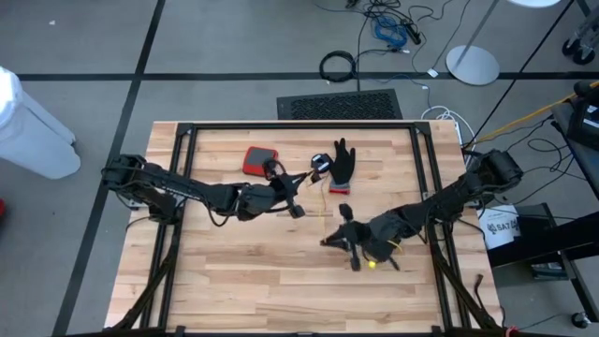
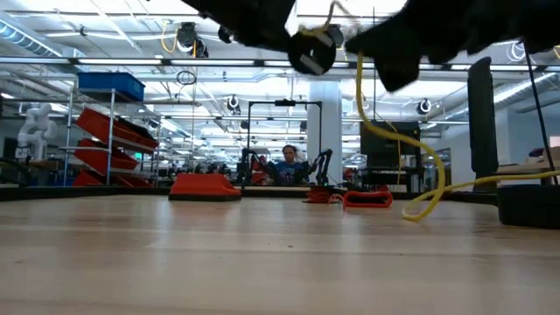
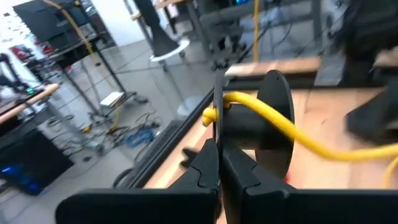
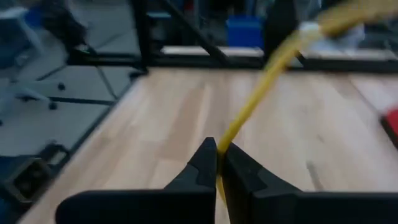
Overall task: Coil cords
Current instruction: Uncoil the yellow wire from the spool
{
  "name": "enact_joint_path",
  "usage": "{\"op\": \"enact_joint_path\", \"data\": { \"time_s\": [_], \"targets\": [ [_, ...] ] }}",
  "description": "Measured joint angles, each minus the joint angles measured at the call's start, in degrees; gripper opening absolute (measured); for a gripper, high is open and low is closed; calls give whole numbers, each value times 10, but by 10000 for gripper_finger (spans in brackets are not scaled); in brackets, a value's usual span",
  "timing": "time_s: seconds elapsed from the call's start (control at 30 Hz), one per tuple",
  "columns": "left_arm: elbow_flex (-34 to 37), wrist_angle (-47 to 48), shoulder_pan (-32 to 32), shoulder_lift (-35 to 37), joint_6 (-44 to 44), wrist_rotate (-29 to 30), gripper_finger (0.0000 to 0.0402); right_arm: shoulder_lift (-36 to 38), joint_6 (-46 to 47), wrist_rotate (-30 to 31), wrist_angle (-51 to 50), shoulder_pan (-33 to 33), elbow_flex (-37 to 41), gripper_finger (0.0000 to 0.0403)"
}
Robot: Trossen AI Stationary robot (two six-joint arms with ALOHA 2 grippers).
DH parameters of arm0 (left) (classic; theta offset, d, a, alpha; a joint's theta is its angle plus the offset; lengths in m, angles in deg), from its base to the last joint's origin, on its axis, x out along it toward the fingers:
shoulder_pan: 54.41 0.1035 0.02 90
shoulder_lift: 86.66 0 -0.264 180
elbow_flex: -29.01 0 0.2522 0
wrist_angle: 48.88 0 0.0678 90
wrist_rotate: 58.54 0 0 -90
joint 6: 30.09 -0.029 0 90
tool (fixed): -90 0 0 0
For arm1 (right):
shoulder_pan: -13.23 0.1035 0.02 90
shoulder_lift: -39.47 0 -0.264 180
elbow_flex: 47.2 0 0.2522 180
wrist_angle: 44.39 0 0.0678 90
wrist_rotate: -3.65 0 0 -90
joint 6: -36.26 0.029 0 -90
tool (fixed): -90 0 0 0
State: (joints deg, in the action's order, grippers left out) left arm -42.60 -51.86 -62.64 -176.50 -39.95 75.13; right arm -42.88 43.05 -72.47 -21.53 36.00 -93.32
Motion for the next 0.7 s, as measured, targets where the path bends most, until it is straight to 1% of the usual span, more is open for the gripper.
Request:
{"op": "enact_joint_path", "data": {
  "time_s": [0.07, 0.13, 0.2, 0.33, 0.4, 0.47, 0.53, 0.6, 0.7],
  "targets": [
    [0, 30, 7, 0, 0, 4, 0, 9, -22, 2, 17, 13, 0, 0],
    [0, 57, 11, 0, 4, 4, 0, 22, -37, 40, 23, 27, 0, 0],
    [0, 75, 12, 0, 5, 2, 0, 41, -45, 112, 6, 37, 0, 0],
    [0, 89, 1, 0, 5, -24, 0, 91, -26, 283, -95, 47, 0, 0],
    [0, 95, -7, 0, 5, -30, 0, 117, 3, 329, -162, 45, 0, 0],
    [0, 109, -14, 0, 5, -30, 0, 141, 47, 342, -237, 40, 0, 0],
    [0, 123, -17, 0, 4, -29, 0, 159, 97, 339, -301, 34, 0, 0],
    [0, 131, -17, 0, 5, -29, 0, 173, 146, 329, -362, 31, 0, 0],
    [0, 133, -11, 0, 2, -20, 0, 183, 195, 306, -419, 27, 0, 7]
  ]
}}
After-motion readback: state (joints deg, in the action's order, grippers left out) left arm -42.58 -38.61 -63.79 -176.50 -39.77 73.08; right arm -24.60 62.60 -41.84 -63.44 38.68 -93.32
